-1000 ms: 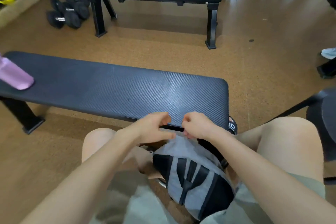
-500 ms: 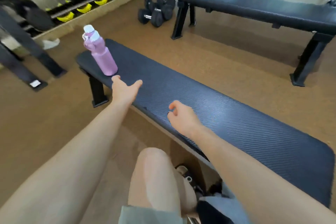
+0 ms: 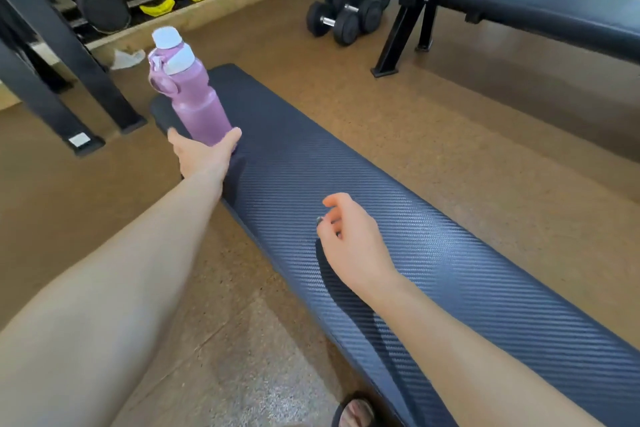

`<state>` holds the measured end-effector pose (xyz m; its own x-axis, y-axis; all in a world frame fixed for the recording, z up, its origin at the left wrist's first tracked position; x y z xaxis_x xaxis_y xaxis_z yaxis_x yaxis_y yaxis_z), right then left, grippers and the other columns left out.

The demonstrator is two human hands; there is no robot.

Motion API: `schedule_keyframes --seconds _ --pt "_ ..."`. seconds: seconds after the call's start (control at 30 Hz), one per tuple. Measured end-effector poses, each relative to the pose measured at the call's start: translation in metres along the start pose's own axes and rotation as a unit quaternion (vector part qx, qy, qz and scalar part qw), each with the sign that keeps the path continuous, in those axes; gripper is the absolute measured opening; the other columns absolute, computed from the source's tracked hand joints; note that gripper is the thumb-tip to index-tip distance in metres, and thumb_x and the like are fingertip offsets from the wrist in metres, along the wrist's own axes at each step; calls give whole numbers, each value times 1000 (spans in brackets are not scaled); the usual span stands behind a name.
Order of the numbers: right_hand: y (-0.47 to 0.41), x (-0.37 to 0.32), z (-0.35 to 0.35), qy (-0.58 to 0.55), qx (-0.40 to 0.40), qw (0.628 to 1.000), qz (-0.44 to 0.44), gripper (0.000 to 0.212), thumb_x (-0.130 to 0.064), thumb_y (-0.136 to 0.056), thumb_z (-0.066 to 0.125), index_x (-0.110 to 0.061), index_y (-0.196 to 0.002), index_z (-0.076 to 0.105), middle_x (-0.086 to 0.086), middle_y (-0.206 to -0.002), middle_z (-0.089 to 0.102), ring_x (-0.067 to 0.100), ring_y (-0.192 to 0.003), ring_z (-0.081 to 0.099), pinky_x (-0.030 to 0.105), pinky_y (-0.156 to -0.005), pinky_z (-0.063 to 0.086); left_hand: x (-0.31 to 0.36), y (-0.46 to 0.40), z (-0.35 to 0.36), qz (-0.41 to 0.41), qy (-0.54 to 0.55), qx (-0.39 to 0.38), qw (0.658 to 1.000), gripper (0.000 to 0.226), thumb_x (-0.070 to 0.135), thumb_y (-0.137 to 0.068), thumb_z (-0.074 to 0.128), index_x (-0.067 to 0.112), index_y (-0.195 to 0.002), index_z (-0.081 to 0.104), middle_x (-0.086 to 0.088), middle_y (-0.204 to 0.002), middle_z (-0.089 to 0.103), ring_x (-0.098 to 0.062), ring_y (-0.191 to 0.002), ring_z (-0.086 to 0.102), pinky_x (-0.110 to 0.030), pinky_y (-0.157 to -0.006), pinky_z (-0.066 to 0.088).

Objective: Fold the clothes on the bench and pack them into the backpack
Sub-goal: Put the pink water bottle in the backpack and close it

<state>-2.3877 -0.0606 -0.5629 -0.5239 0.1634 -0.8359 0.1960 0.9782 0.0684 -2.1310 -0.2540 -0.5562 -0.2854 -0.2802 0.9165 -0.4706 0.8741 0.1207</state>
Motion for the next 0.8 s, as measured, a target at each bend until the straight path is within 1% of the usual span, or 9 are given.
schedule_keyframes --seconds 0.13,0.2,0.3,0.43,0.53,0.6,0.67,0.73,0.8 --pt "-9 19 -8 -26 6 1000 10 30 -29 -101 51 -27 -131 49 -11 -107 57 3 -91 58 38 -89 51 11 -19 22 6 78 14 997 113 45 -68 84 24 -155 15 2 -148 42 -21 -122 48 -33 -104 39" --pt "-8 23 -11 -37 4 999 17 31 -29 -101 51 -28 -132 48 -11 -108 57 2 -92 58 37 -89 51 17 -18 26 22 71 15 997 99 38 -74 83 24 -151 23 4 -141 47 -20 -121 50 -29 -97 38" --pt "-4 22 -17 -62 21 998 25 34 -30 -100 55 -29 -133 47 -13 -109 56 2 -91 58 35 -89 51 22 7 33 41 39 -7 998 91 45 -69 83 28 -143 33 4 -134 53 -23 -121 55 -31 -98 41" --pt "18 9 -32 -156 59 985 43 60 -39 -89 70 -37 -142 41 -17 -120 54 4 -96 62 33 -92 52 18 92 52 115 19 -136 984 81 54 -61 86 36 -127 42 10 -120 61 -15 -111 61 -42 -98 53" --pt "51 -11 -59 -205 48 977 39 96 -44 -75 85 -43 -152 26 -17 -137 46 2 -112 57 29 -93 52 12 186 63 169 1 -274 947 68 42 -62 89 47 -115 46 16 -113 67 -6 -105 66 -41 -93 56" --pt "86 -28 -88 -222 56 973 4 105 -32 -71 91 -42 -152 25 -18 -141 45 0 -115 55 18 -88 49 13 249 62 217 -16 -346 913 72 40 -61 90 57 -114 44 14 -117 68 -5 -106 66 -42 -92 56" --pt "131 -35 -119 -235 99 967 -19 97 -22 -67 93 -41 -144 37 -19 -133 53 1 -114 57 18 -87 50 9 306 54 256 -23 -404 878 78 35 -64 90 57 -121 42 14 -122 66 -5 -111 65 -43 -94 55" --pt "182 -28 -148 -233 165 958 -10 82 -24 -64 91 -41 -132 48 -20 -125 61 4 -114 61 24 -89 52 -2 359 45 273 -39 -462 843 81 31 -66 90 50 -129 42 15 -125 64 -5 -114 63 -43 -94 54" --pt "232 -22 -170 -218 211 953 1 73 -19 -67 91 -40 -125 51 -20 -118 64 6 -110 63 28 -88 53 -16 407 39 280 -67 -517 806 79 33 -67 87 45 -131 43 12 -120 64 -11 -110 64 -47 -91 55"
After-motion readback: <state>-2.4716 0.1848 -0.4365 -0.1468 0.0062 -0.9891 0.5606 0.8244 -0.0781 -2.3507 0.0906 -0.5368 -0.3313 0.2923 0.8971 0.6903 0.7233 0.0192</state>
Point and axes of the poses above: each hand's wrist, its own y-axis away from the middle knuckle, its own z-axis out of the palm, x = y × z, the point moved 10 cm from there along -y, towards the middle knuckle
